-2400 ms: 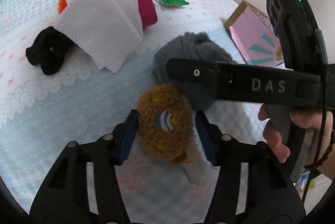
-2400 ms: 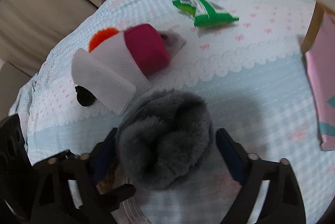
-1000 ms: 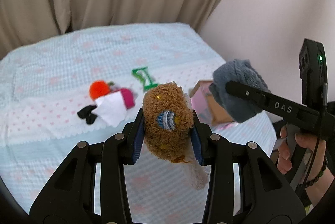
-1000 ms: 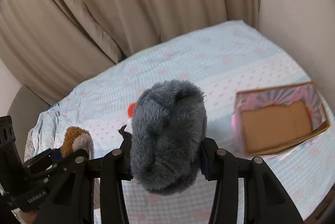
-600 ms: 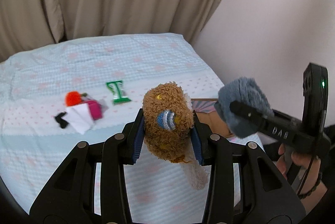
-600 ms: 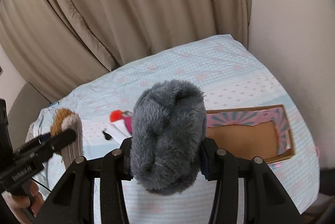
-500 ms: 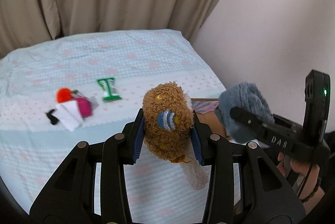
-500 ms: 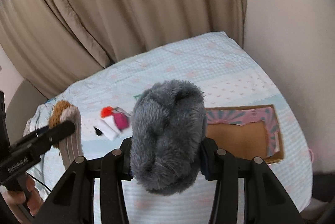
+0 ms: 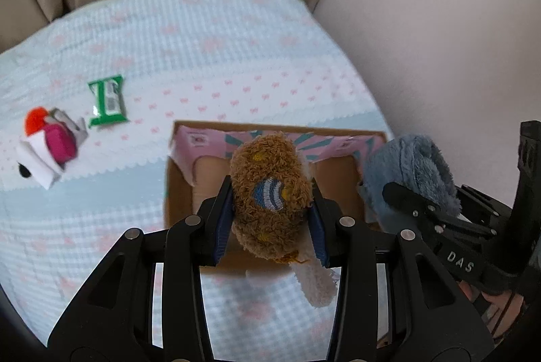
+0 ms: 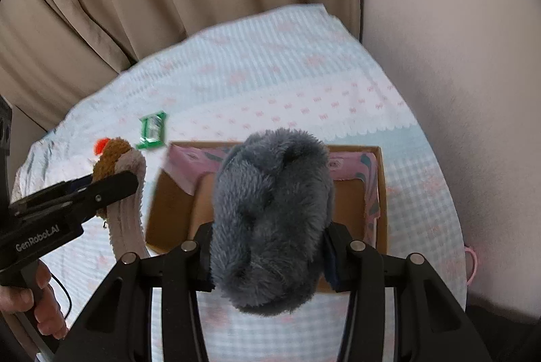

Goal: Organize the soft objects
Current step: 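Carry the plush toy and grey sock ball into the cardboard box and release both, then lift both tools away from the box toward the remaining items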

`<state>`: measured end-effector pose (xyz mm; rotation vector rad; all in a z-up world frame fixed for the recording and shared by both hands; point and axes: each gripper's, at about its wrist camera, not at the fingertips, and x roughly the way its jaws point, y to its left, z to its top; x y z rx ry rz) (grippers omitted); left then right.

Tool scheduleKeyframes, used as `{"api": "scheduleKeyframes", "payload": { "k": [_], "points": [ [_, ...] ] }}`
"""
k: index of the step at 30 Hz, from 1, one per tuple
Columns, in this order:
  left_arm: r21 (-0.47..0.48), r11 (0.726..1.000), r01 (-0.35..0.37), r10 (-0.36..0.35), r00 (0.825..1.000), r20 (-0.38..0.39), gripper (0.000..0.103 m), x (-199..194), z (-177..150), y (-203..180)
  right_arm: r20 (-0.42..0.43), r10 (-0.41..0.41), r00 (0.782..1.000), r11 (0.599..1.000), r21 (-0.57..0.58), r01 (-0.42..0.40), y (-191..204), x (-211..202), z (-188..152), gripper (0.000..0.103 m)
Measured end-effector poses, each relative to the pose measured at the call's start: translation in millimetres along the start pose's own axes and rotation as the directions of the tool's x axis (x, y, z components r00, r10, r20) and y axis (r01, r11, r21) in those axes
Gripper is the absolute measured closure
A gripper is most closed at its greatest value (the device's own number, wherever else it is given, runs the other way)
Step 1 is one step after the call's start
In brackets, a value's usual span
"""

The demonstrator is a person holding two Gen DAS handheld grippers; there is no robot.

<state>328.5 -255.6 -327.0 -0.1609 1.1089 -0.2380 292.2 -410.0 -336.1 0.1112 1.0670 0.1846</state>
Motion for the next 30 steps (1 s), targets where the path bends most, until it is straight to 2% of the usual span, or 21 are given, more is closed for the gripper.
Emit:
{"api": "scheduleKeyframes", "payload": {
  "k": [5,9,12,15,16,17,18,19,20,21,25,30],
  "points": [
    [-0.047,0.997,-0.059,0.054,0.994,-0.099,0.067,60.3,7.9,-3.1,-0.079,-0.014,0.997,0.999,-0.047,0.010,-16.4,46.7,0.0,0.061],
    [-0.067,0.988,-0.140,0.124,0.971,-0.204,0.067,106.3,9.9,1.1,-0.141,-0.037,0.989,0.995,-0.102,0.023,-24.1,80.3,-4.6,0.060],
    [-0.088,0.984,-0.154,0.129,0.962,-0.240,0.067,122.2,7.1,3.3,-0.182,-0.044,0.982,0.990,-0.138,0.018,-27.0,100.4,-12.9,0.058],
    [-0.066,0.982,-0.179,0.157,0.955,-0.252,0.065,128.9,9.8,0.2,-0.195,-0.032,0.980,0.989,-0.148,0.003,-28.6,108.1,-17.5,0.058],
    [-0.060,0.980,-0.191,0.171,0.954,-0.245,0.062,128.6,12.0,-0.3,-0.195,-0.028,0.980,0.988,-0.152,-0.002,-28.6,109.7,-18.6,0.058],
    [-0.054,0.977,-0.204,0.186,0.954,-0.234,0.051,127.8,15.1,-0.9,-0.193,-0.025,0.981,0.988,-0.155,-0.005,-28.2,109.4,-17.9,0.056],
    [-0.052,0.975,-0.218,0.201,0.954,-0.224,0.022,125.4,18.6,-2.1,-0.186,-0.026,0.982,0.987,-0.159,-0.004,-27.4,110.5,-16.5,0.049],
    [-0.056,0.972,-0.226,0.209,0.953,-0.218,0.005,123.4,21.4,-2.6,-0.176,-0.028,0.984,0.986,-0.166,-0.002,-27.1,111.7,-15.1,0.034],
    [-0.061,0.972,-0.229,0.212,0.955,-0.208,0.000,121.9,24.1,-2.0,-0.173,-0.024,0.985,0.985,-0.171,-0.006,-26.4,112.7,-14.6,0.023],
    [-0.062,0.971,-0.231,0.215,0.957,-0.197,0.000,119.4,26.0,-1.9,-0.175,-0.015,0.984,0.985,-0.174,-0.016,-26.4,113.8,-13.2,0.000],
    [-0.058,0.976,-0.211,0.193,0.955,-0.227,0.000,121.0,28.7,-1.4,-0.181,0.008,0.983,0.986,-0.163,-0.038,-28.5,114.9,-10.1,0.000],
    [-0.042,0.977,-0.210,0.196,0.955,-0.222,0.000,113.6,29.7,-6.1,-0.168,0.002,0.986,0.987,-0.159,-0.029,-27.9,108.4,-8.8,0.000]
  ]
}}
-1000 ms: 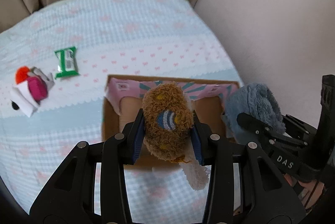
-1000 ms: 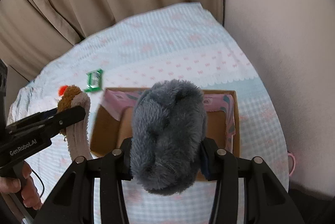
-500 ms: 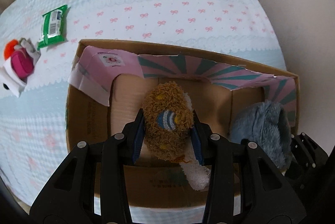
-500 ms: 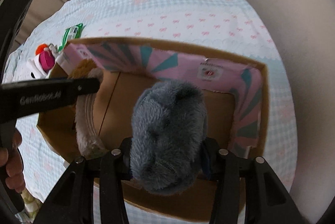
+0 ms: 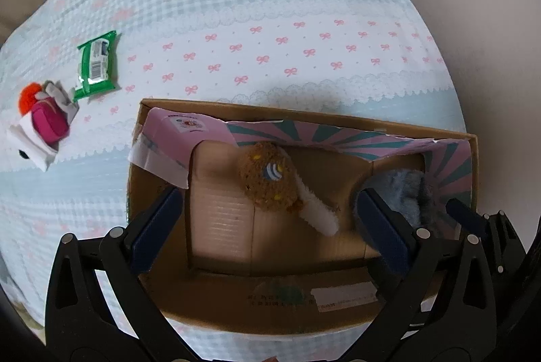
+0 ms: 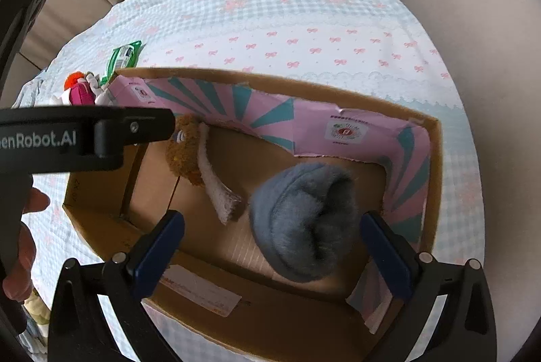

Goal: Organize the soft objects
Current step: 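Lift both tools away from the box toward the remaining items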

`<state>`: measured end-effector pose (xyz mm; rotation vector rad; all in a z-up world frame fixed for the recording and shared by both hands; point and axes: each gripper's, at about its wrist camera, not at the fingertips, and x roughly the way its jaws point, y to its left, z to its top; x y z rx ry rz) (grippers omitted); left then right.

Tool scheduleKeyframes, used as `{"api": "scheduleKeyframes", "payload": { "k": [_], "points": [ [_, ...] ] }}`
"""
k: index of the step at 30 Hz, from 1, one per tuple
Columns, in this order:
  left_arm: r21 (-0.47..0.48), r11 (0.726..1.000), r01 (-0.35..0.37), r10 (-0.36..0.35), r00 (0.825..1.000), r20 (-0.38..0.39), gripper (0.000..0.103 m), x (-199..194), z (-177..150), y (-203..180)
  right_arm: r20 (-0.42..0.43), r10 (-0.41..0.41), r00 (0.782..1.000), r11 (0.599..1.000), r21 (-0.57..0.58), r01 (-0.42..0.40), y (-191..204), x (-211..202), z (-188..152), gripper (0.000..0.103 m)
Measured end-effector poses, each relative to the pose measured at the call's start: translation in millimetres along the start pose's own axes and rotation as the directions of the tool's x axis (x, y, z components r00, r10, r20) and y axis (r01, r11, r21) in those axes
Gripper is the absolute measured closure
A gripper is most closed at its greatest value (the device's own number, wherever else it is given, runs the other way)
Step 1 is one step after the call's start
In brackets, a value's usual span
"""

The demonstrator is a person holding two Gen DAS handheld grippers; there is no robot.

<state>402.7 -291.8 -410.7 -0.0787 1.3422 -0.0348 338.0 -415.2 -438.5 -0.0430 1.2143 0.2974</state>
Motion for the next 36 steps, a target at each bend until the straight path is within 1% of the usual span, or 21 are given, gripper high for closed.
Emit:
{"api": "scheduleKeyframes", "payload": {
  "k": [4,8,11,16,18,21,24,27,29,31,33,34,36],
  "points": [
    [0.016,1.000,-0.004,0.004,1.000,0.016,0.000,-12.5,-0.9,-1.1,0.026,-0.012,1.000,1.000,-0.001,0.012,1.4,-10.0,2.6,0.000],
    [0.026,1.000,0.008,-0.010,0.999,0.050,0.000,-37.1,-3.7,0.6,0.053,-0.016,0.998,1.000,0.018,0.015,3.7,-27.8,4.4,0.000],
    [0.030,0.999,0.020,-0.022,0.996,0.091,0.000,-65.1,-8.1,3.3,0.088,-0.029,0.996,0.999,0.024,0.027,9.9,-51.4,7.2,0.000],
    [0.054,0.998,0.030,-0.040,0.983,0.179,0.000,-122.1,-20.7,10.1,0.131,-0.067,0.989,0.997,0.049,0.061,20.9,-101.8,9.1,0.000],
    [0.059,0.998,0.029,-0.041,0.974,0.221,0.000,-148.8,-29.0,16.2,0.147,-0.091,0.985,0.995,0.055,0.084,27.4,-121.8,8.0,0.000],
    [0.055,0.998,0.038,-0.051,0.962,0.267,0.000,-182.2,-43.0,28.5,0.155,-0.148,0.977,0.988,0.066,0.140,38.2,-144.9,4.8,0.000],
    [0.039,0.998,0.052,-0.062,0.951,0.302,0.000,-213.2,-57.4,46.5,0.182,-0.141,0.973,0.986,0.109,0.123,50.7,-171.2,-2.5,0.000],
    [0.031,0.997,0.065,-0.072,0.936,0.344,0.000,-245.1,-73.9,64.7,0.223,-0.159,0.962,0.979,0.162,0.125,64.5,-198.2,-12.1,0.000],
    [0.030,0.997,0.068,-0.074,0.926,0.371,0.000,-263.8,-84.8,76.1,0.254,-0.157,0.954,0.975,0.192,0.109,77.9,-217.4,-18.5,0.000],
    [0.026,0.998,0.066,-0.071,0.910,0.408,0.000,-285.7,-97.5,92.9,0.281,-0.180,0.943,0.969,0.214,0.121,91.1,-234.2,-23.9,0.000],
    [0.025,0.997,0.068,-0.072,0.899,0.432,0.000,-299.3,-107.0,105.4,0.307,-0.201,0.930,0.964,0.231,0.132,102.6,-247.5,-27.7,0.000],
    [0.024,0.997,0.068,-0.072,0.891,0.447,0.000,-308.2,-113.4,115.2,0.327,-0.205,0.923,0.962,0.239,0.129,110.3,-255.6,-30.6,0.000],
    [0.024,0.997,0.071,-0.074,0.882,0.466,0.000,-318.3,-121.5,128.0,0.360,-0.223,0.906,0.959,0.249,0.138,124.4,-268.3,-36.2,0.000]
  ]
}}
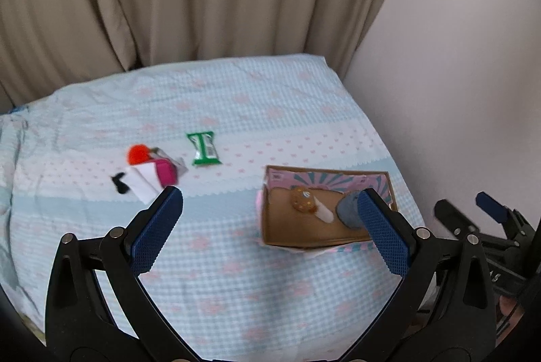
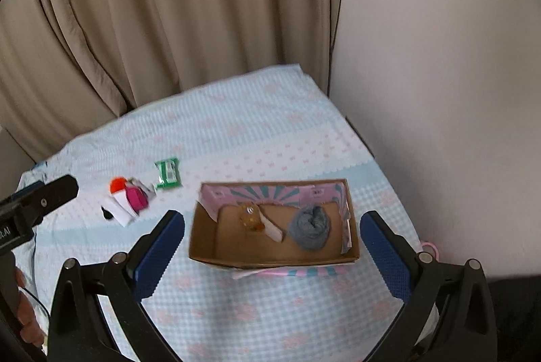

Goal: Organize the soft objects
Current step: 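Lift both tools away from the box toward the remaining items, then grasp the white cloth with the left tool while the right tool grasps the green wipe pack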

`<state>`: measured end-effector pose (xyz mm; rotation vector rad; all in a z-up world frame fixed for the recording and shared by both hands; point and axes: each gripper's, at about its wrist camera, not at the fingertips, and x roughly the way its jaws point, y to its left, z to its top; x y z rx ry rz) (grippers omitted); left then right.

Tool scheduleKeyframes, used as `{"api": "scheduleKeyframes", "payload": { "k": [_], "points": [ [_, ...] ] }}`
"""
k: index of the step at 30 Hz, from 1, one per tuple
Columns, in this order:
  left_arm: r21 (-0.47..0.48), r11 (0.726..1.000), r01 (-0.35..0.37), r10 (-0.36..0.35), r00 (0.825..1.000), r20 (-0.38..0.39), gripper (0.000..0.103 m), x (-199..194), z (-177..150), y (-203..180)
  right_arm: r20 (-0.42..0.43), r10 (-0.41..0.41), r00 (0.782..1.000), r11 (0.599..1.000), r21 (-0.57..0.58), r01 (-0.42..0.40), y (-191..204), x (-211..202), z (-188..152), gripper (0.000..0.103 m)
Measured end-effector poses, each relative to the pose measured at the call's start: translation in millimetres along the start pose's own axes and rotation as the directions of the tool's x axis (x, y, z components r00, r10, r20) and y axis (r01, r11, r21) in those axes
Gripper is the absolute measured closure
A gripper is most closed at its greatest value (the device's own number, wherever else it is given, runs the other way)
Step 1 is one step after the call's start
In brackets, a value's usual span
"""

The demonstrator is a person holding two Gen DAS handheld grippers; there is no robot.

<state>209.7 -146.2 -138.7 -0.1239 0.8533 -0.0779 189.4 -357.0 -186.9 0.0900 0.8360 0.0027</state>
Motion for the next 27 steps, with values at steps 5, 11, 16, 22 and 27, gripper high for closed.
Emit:
{"api": "scheduleKeyframes", "payload": {
  "k": [5,11,16,22,27],
  "points": [
    [0.015,1.000,0.018,-0.018,1.000,0.024,0.000,-31.5,-7.4,37.6,0.080,-0.032,0.996,0.999,0.024,0.030,30.5,-35.3,-8.0,0.000],
    [0.047,0.998,0.034,-0.036,0.999,0.039,0.000,-53.0,-17.6,79.0,0.146,-0.084,0.986,0.996,0.018,0.083,72.4,-64.9,-26.3,0.000],
    [0.039,0.998,0.045,-0.046,0.998,0.036,0.000,-56.4,-23.9,117.7,0.159,-0.093,0.983,0.996,0.026,0.090,105.8,-71.1,-37.5,0.000],
    [-0.003,1.000,0.030,-0.030,0.999,0.013,0.000,-41.1,-31.6,165.7,0.155,-0.055,0.986,0.998,-0.001,0.055,148.2,-58.7,-39.1,0.000],
    [-0.058,0.998,-0.017,0.017,1.000,-0.008,0.000,-1.6,-40.0,203.0,0.135,0.030,0.990,1.000,-0.014,-0.028,172.2,-23.9,-35.8,0.000]
  ]
}}
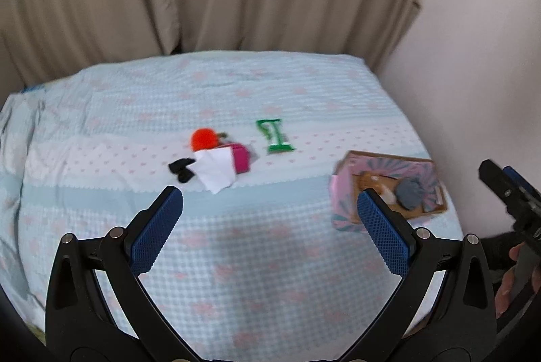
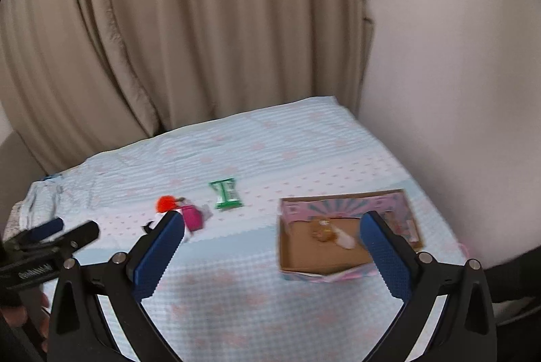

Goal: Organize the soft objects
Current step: 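Grasp the white cloth with the left tool while the right tool grasps the green wipe pack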

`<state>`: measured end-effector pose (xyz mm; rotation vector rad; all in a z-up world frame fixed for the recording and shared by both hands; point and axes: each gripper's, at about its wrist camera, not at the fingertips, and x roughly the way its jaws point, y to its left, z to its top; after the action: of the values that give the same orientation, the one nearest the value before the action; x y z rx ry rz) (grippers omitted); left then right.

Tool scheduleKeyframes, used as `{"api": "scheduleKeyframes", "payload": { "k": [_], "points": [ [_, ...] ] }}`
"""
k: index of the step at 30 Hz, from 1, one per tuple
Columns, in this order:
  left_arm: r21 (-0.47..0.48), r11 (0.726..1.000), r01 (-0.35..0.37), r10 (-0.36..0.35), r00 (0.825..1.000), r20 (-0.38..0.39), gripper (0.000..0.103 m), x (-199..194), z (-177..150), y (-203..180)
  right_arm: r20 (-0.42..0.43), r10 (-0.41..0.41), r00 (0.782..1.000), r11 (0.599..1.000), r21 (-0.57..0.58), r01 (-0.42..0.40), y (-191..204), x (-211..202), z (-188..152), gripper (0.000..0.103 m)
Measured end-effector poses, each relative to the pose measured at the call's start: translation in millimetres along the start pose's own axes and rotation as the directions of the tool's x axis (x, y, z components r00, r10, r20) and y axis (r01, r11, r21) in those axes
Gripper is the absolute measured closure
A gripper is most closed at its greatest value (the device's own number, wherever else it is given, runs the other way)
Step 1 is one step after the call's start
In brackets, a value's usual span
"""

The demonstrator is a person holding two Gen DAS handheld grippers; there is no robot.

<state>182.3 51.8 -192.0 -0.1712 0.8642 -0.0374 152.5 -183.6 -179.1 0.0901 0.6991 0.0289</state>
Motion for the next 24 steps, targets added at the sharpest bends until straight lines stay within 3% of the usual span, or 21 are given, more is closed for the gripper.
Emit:
{"api": "scheduleKeyframes", "payload": {
  "k": [7,13,21,24],
  "points": [
    [-0.102,0.990,-0.097,0.096,0.995,-0.021,0.000,87.4,-9.3,40.5,-0.041,0.086,0.995,0.994,-0.060,-0.088,23.1,89.7,0.8,0.000],
    [-0.170,0.975,-0.144,0.138,0.989,-0.048,0.000,166.4,-25.9,62.0,-0.076,0.141,0.987,0.981,-0.126,-0.150,42.3,174.7,-3.5,0.000],
    [-0.151,0.970,-0.191,0.184,0.981,-0.059,0.001,258.9,-45.4,75.6,-0.133,0.216,0.967,0.955,-0.176,-0.237,69.8,276.3,-14.5,0.000],
    [-0.134,0.970,-0.202,0.195,0.979,-0.063,0.001,287.8,-47.8,78.2,-0.167,0.263,0.950,0.944,-0.160,-0.289,73.4,317.7,-17.1,0.000]
  ]
}}
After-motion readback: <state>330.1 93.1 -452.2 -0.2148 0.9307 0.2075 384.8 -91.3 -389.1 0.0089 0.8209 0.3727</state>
